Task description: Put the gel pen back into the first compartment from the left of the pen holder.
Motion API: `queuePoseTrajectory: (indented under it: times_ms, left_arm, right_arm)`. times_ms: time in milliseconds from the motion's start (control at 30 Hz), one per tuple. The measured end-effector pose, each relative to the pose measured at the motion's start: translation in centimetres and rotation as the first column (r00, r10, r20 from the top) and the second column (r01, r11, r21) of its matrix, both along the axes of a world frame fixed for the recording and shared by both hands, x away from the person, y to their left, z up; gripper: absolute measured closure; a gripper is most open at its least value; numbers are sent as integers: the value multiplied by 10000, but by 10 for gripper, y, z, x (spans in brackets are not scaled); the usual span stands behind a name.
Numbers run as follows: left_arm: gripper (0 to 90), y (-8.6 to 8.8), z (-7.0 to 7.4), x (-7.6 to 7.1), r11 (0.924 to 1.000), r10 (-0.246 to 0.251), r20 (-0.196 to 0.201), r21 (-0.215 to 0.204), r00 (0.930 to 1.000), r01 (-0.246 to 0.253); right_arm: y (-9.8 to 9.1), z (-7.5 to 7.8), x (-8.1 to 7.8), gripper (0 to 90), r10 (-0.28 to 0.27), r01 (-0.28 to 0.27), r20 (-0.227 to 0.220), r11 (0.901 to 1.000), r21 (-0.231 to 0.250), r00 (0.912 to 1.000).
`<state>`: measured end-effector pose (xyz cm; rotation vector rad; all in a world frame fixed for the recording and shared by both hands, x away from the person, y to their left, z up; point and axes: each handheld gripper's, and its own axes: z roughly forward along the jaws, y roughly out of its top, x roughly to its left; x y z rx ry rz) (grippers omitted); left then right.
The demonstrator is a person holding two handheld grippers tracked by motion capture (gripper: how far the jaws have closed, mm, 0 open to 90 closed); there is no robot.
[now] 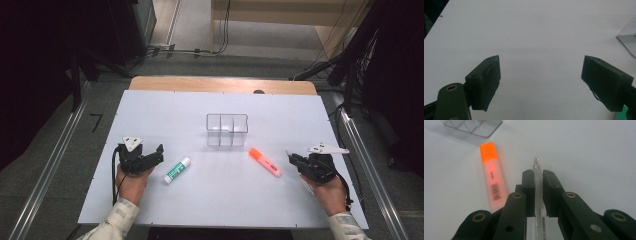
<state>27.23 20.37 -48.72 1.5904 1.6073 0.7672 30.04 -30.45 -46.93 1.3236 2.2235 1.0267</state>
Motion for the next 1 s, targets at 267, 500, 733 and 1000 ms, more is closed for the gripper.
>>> queuePoseTrajectory:
  times_ms: [267, 500, 733, 1000]
  left_arm:
    - [158, 0, 1, 0, 10000, -2, 38, -21, 10000, 2]
    - [158, 0, 1, 0, 10000, 21, 89, -39, 10000, -21]
    - [158, 2, 2, -1, 10000, 32, 85, -86, 10000, -31]
    - [158, 2, 3, -2, 10000, 18, 123, -71, 9999, -17]
  right_arm:
    - [11, 13, 5, 788, 213, -226, 311, 9989, 419, 9993]
    - [29, 18, 11, 789, 636, -650, 320, 9969, 439, 9975]
    - [48, 22, 17, 788, 960, -980, 413, 9940, 493, 9945]
    - [67, 26, 22, 788, 1227, -1265, 597, 9899, 645, 9907]
